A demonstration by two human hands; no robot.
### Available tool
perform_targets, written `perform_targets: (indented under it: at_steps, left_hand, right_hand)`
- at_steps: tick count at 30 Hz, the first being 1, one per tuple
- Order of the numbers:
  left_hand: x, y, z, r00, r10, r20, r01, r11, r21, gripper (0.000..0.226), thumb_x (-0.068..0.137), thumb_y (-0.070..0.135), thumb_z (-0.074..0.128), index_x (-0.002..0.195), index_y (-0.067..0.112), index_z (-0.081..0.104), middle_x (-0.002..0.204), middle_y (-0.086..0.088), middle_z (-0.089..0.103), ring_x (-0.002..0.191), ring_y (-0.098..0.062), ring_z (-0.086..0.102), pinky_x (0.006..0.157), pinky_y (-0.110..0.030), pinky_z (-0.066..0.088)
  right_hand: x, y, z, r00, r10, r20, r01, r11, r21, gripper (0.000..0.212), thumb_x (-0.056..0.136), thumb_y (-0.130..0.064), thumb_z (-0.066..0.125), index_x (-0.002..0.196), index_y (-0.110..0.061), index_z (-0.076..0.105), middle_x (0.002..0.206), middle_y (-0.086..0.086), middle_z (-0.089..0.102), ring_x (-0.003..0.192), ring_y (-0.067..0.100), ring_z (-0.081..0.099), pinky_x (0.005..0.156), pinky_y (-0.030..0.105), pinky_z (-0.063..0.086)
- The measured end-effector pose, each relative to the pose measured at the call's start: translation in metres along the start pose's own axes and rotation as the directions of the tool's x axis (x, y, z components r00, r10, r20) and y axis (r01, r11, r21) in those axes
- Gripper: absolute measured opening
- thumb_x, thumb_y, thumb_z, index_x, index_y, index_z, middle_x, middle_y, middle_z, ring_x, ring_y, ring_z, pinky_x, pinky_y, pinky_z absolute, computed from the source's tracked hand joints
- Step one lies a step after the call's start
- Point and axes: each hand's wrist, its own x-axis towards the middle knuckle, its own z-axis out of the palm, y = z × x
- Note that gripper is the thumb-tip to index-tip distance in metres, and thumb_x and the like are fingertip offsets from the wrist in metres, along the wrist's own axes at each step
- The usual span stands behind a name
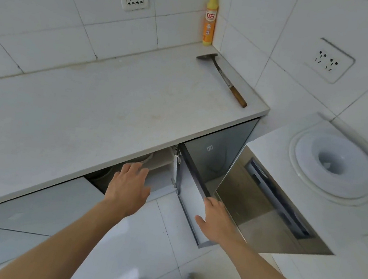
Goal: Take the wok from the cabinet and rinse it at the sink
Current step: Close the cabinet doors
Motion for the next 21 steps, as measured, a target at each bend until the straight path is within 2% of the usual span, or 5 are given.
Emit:
perform_targets:
  at_steps: [3,6,9,17,21]
  left_hand:
    - [0.007,-0.015,0.003,1.000,0.001,-0.001,-0.001,1.000,0.006,0.046,0.093,0.039,0.049,0.134,0.019,0.046,0.144,0.000,0.040,0.131,-0.023,0.036,0.102,-0.037,0.038]
    - [0.014,-0.035,0.008,1.000,0.015,0.009,-0.015,1.000,-0.007,0.048,0.093,0.039,0.049,0.135,0.018,0.046,0.144,-0.001,0.040,0.131,-0.024,0.036,0.104,-0.038,0.038]
    - [0.024,-0.057,0.011,0.998,0.050,0.025,-0.050,0.999,0.003,0.047,0.094,0.040,0.046,0.136,0.018,0.044,0.144,-0.001,0.039,0.131,-0.023,0.035,0.104,-0.037,0.037]
    - [0.054,-0.110,0.022,0.987,0.149,0.059,-0.148,0.989,-0.020,0.045,0.094,0.037,0.046,0.135,0.017,0.043,0.141,-0.002,0.042,0.127,-0.023,0.037,0.102,-0.037,0.039]
    - [0.063,-0.125,0.033,0.986,0.156,0.059,-0.154,0.987,-0.043,0.043,0.094,0.035,0.048,0.132,0.017,0.045,0.138,-0.002,0.045,0.122,-0.023,0.040,0.098,-0.036,0.041]
  right_hand:
    - [0.004,-0.006,0.006,0.998,0.032,-0.046,-0.032,0.999,-0.002,0.061,0.094,-0.045,0.051,0.143,-0.013,0.031,0.150,0.002,0.033,0.135,0.020,0.034,0.108,0.031,0.035]
    - [0.009,-0.014,0.010,0.994,0.101,-0.046,-0.103,0.994,-0.026,0.067,0.092,-0.049,0.052,0.145,-0.014,0.029,0.152,0.004,0.028,0.138,0.022,0.029,0.110,0.035,0.033]
    - [0.016,-0.024,0.014,0.986,0.157,-0.055,-0.157,0.988,0.008,0.066,0.090,-0.048,0.056,0.141,-0.013,0.033,0.149,0.004,0.028,0.135,0.023,0.030,0.108,0.035,0.039]
    - [0.021,-0.057,0.026,0.959,0.275,-0.073,-0.275,0.961,0.003,0.061,0.091,-0.044,0.056,0.138,-0.010,0.036,0.144,0.005,0.028,0.130,0.020,0.032,0.107,0.032,0.037]
    - [0.022,-0.069,0.032,0.952,0.292,-0.094,-0.290,0.956,0.039,0.059,0.091,-0.043,0.057,0.136,-0.010,0.039,0.141,0.004,0.032,0.128,0.019,0.034,0.105,0.028,0.035]
